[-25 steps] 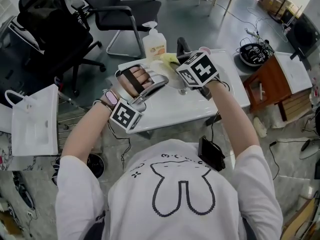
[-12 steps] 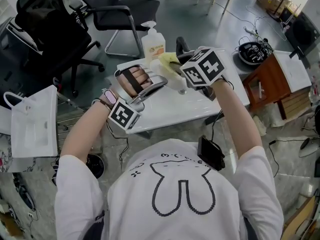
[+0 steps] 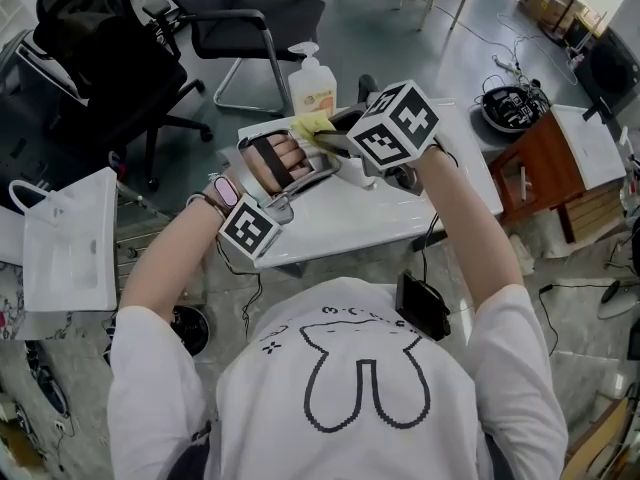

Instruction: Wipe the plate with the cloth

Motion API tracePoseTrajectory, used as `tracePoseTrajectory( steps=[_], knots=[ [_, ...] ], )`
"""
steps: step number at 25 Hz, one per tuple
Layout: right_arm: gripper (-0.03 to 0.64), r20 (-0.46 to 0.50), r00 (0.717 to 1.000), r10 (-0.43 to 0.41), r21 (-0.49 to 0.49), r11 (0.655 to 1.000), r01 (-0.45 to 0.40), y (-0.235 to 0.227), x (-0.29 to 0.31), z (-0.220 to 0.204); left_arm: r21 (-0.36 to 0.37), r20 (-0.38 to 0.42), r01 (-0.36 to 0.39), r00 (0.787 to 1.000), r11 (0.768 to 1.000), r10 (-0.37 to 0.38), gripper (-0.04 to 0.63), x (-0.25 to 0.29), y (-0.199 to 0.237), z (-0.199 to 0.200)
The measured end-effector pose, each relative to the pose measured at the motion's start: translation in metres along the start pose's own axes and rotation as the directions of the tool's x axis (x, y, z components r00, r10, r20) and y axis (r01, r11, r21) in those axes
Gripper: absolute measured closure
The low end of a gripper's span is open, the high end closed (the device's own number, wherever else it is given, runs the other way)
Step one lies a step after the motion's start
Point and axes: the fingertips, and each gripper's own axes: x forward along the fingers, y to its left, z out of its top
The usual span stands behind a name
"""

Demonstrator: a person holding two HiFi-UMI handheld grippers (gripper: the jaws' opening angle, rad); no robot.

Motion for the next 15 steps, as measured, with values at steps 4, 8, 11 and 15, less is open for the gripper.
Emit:
tracePoseTrajectory(
  steps=[4,8,11,15],
  knots=[
    [0.566,-0.003,0.999,-0.048,0.027,0.998,0.048,-0.021,0.012,0.006,-0.004,-0.003,-0.013,1.0,1.0,0.013,0.574,-0.002,0.002,-0.003],
    [0.566,0.002,0.996,-0.09,0.069,0.994,0.09,-0.042,0.022,0.009,0.005,-0.012,-0.001,1.0,1.0,0.001,0.574,-0.003,0.0,-0.008],
    [0.566,-0.002,0.992,-0.126,0.111,0.986,0.126,-0.058,0.027,0.007,0.015,-0.022,0.012,1.0,1.0,-0.012,0.574,-0.003,-0.004,-0.013],
    [0.566,-0.031,0.977,-0.212,0.179,0.96,0.214,-0.087,0.028,-0.01,0.035,-0.033,0.006,0.999,0.999,-0.005,0.574,-0.004,-0.003,-0.017]
  ],
)
